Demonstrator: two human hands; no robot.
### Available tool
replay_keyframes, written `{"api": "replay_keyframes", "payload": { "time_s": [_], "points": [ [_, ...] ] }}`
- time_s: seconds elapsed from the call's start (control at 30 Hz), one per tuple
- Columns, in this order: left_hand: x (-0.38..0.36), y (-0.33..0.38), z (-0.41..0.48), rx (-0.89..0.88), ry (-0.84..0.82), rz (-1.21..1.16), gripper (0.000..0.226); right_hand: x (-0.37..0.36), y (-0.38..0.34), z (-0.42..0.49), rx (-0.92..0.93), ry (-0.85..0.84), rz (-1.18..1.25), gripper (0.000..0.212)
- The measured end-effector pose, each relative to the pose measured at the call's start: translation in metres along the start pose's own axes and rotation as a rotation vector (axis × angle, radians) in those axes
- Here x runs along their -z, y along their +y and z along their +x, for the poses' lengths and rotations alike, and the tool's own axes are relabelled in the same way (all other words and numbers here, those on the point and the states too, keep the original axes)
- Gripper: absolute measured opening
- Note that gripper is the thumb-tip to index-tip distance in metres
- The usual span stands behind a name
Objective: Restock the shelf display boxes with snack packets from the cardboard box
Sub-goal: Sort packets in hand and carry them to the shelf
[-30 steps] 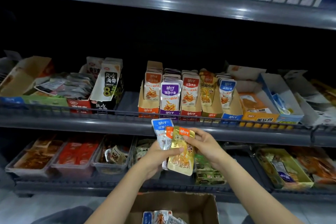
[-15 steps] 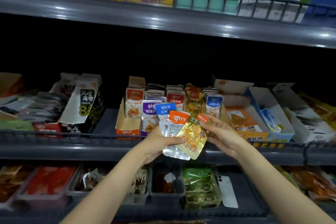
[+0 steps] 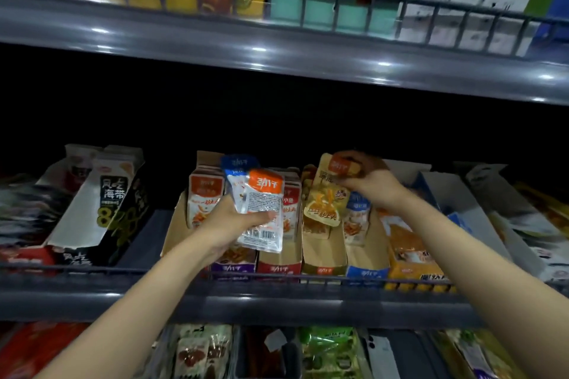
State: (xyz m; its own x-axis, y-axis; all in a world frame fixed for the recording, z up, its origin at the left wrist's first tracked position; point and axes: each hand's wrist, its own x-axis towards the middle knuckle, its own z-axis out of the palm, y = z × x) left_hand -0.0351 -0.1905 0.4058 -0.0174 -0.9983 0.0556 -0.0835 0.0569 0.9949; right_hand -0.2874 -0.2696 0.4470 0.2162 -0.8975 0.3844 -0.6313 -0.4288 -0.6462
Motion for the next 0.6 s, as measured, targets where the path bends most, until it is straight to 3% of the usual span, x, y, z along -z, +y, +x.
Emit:
{"api": "replay_keyframes", "payload": {
  "time_s": [0.3, 0.6],
  "points": [
    [-0.005, -0.006, 0.005, -0.017, -0.028, -0.036, 0.031, -0.037, 0.022, 0.017, 0.047, -0.117, -0.376, 0.044],
    [-0.006, -0.012, -0.002, 0.036, -0.053, -0.009, 0.033, -0.048, 0.034, 0.010, 0.189, -0.079, -0.496, 0.056]
  ]
}}
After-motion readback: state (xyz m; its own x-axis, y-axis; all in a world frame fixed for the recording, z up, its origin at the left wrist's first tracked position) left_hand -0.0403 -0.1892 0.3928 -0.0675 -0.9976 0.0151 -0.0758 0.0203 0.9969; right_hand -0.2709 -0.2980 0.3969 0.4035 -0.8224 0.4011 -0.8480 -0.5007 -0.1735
